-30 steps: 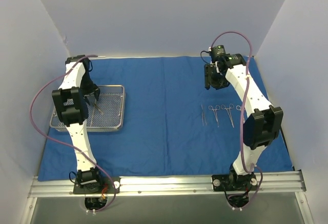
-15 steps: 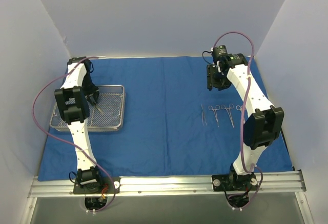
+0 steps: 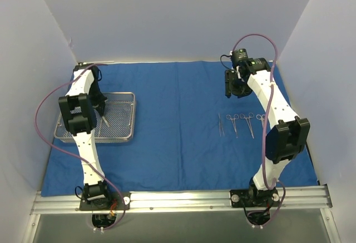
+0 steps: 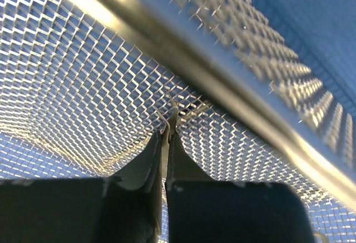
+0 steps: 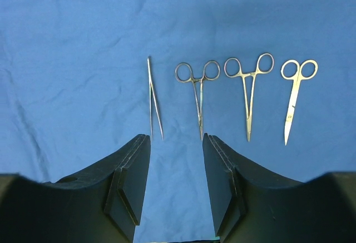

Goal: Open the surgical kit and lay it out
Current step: Pick up the medical item from the container, then place the medical item in the surgical kit.

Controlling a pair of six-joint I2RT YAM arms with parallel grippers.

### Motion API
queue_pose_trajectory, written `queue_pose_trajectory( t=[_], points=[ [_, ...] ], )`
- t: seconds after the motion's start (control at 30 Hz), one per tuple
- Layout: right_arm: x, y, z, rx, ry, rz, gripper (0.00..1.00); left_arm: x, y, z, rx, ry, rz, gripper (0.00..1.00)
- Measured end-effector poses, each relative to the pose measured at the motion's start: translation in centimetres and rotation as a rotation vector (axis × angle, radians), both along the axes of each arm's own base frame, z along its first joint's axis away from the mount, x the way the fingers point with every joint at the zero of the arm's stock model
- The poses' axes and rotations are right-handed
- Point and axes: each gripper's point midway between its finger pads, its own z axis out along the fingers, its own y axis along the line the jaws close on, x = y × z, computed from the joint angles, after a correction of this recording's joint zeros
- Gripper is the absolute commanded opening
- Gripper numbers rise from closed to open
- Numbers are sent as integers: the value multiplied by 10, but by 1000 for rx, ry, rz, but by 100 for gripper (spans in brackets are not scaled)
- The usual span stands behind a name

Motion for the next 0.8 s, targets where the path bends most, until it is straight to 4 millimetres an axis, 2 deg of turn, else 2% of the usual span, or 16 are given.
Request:
queue_pose_trajectory(
  t=[0.1,0.2,0.3,0.4,0.5,0.6,0.7,0.8],
  points=[
    [-1,2,3,11,-8,4,44,0,-1,6,-4,-14,4,2],
    [-1,4,6,26,-15,11,44,1,-5,23,-19,-55,12,2],
    [-1,10,8,57,-17,27,44,1,-14,53,-45,-128,14,2],
    [2,19,14,97,-29,49,43,-1,-36,95,-103,-236,2,2],
    [9,35,25,160,-66,89,43,-5,-78,132,-203,-339,-62,2],
    [11,63,32,234,-88,161,42,-10,-142,162,-330,-422,-191,2],
    [3,113,32,351,-67,277,42,-21,-216,182,-454,-481,-375,2],
    [-11,165,37,485,-57,416,45,-41,-272,193,-560,-495,-504,2]
  ],
)
